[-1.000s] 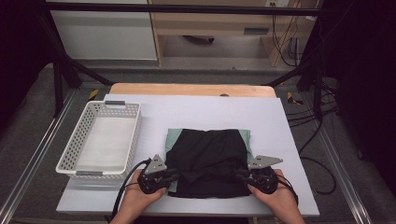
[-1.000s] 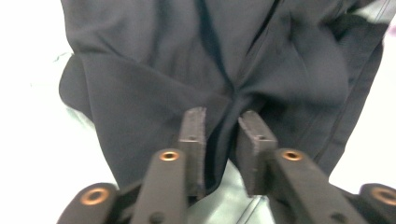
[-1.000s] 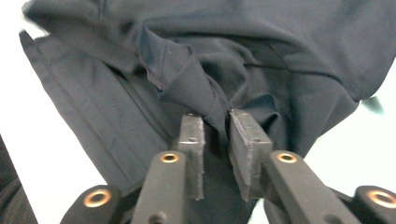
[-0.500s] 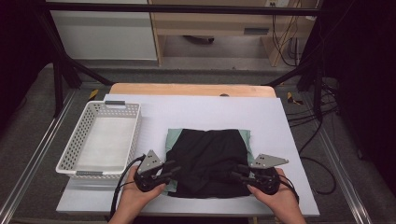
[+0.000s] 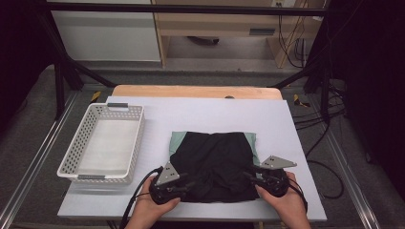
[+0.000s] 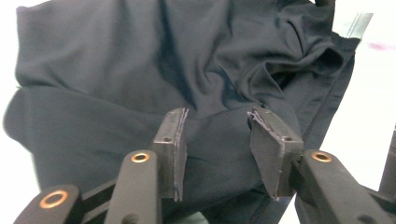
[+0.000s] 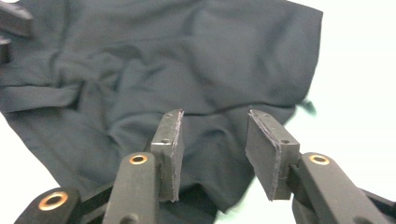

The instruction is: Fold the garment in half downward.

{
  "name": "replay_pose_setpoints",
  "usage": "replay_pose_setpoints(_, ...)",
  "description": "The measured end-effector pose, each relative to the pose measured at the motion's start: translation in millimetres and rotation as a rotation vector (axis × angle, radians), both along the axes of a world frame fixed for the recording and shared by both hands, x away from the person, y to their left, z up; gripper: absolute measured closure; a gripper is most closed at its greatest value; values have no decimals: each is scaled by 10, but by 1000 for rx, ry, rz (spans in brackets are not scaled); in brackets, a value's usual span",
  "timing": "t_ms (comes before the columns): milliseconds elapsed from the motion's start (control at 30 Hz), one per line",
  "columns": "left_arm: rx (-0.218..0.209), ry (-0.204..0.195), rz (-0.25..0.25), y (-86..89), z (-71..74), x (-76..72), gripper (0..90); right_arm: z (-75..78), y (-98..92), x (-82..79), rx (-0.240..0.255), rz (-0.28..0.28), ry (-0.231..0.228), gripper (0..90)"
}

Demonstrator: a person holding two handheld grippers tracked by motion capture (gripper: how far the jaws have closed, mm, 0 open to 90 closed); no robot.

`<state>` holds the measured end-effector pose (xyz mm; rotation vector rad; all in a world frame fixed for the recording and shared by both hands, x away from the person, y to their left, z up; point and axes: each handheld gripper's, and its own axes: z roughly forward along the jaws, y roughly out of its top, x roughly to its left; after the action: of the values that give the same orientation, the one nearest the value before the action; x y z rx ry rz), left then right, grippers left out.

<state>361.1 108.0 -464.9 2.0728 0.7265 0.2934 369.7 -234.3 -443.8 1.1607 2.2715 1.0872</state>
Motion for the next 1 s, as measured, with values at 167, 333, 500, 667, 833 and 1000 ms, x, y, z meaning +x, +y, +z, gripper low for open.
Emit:
replay_pose_setpoints(167,11,-5,-58,-82,-32,-26,460,-51,-66,27,-9,-53,17,483)
replay_pose_setpoints(333,35,8,-58,-86,-86,-16,447,-115,-68,77,-10,-77,60,469)
replay_pose_setpoints(500,67,20,-57,-65,-133,17,456,-157,-38,94,-26,-56,86,498)
replay_pose_setpoints(667,91,36,-73,-70,-169,16,563,-188,-37,92,-41,-33,104,589)
replay_pose_setpoints(833,77,70,-95,-77,-162,10,755,-189,-34,91,-45,-21,121,764)
replay_pose_setpoints(1000,82,75,-90,-45,-139,34,851,-181,-56,90,-57,-8,133,877)
